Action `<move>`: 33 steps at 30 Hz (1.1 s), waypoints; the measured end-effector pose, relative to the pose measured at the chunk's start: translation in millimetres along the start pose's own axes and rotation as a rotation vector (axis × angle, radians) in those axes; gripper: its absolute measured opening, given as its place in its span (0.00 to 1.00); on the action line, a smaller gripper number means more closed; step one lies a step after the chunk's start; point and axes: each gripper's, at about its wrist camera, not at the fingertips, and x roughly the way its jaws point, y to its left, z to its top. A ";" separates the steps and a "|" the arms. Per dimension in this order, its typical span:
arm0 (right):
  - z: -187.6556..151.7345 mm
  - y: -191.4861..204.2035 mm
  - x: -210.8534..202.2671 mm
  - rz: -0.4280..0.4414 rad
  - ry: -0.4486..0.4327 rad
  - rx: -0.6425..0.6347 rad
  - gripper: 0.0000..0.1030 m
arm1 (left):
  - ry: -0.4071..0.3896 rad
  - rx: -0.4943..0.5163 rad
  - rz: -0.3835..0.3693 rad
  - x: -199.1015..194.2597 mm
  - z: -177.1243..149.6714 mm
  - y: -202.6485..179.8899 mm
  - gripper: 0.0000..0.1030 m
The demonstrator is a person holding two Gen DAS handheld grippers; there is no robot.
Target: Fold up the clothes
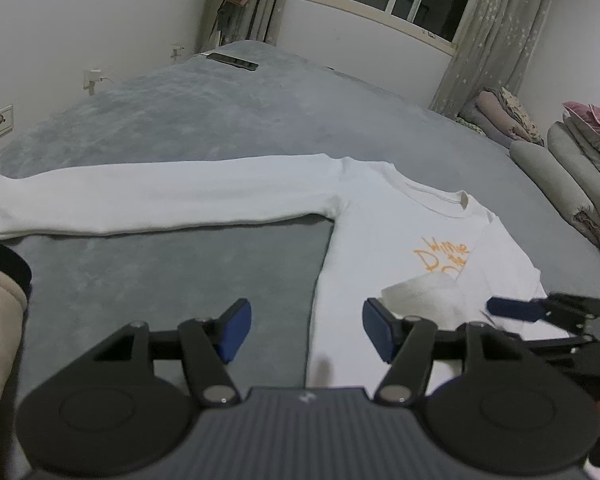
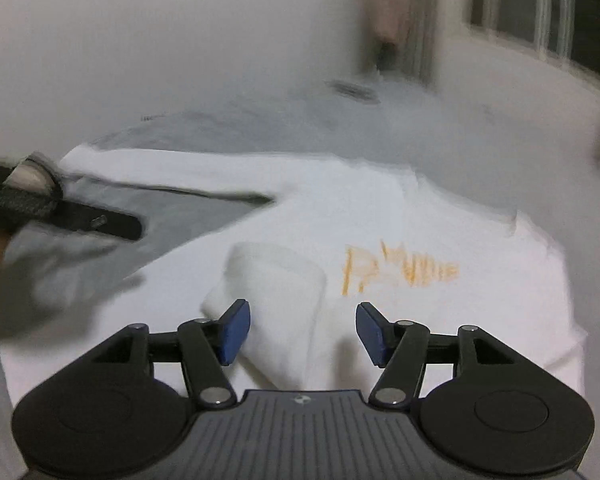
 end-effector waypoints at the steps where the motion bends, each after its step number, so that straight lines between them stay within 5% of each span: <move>1: 0.5 -0.6 -0.1 0.021 0.004 0.021 0.52 | 0.000 0.002 -0.003 -0.3 0.0 0.0 0.58; 9: 4.3 -5.8 -0.5 0.185 0.032 0.185 0.48 | -0.002 -0.001 -0.009 -2.5 -0.7 1.2 0.60; 12: -0.1 11.0 -7.9 0.210 0.045 0.125 0.48 | 0.001 -0.003 -0.016 -3.8 -1.1 0.6 0.60; 16: -5.6 26.8 -16.8 0.218 0.046 0.111 0.48 | 0.010 0.017 -0.029 -6.0 -4.1 -4.8 0.59; 22: -3.8 18.5 -19.7 0.208 0.019 0.196 0.48 | 0.023 0.087 -0.098 -8.0 -12.9 -20.8 0.40; 27: 1.4 16.9 -24.4 0.178 -0.034 0.287 0.48 | 0.099 0.117 -0.129 4.2 -22.6 -28.0 0.31; 29: 5.4 28.7 -25.0 0.147 -0.058 0.218 0.47 | 0.128 0.114 -0.138 10.1 -26.0 -29.4 0.31; 32: 10.2 51.9 -14.8 0.082 -0.044 0.090 0.31 | 0.149 0.124 -0.134 16.2 -30.2 -32.6 0.27; 33: 10.3 57.5 -8.4 0.061 -0.023 0.062 0.16 | 0.151 0.126 -0.133 16.2 -30.5 -32.8 0.22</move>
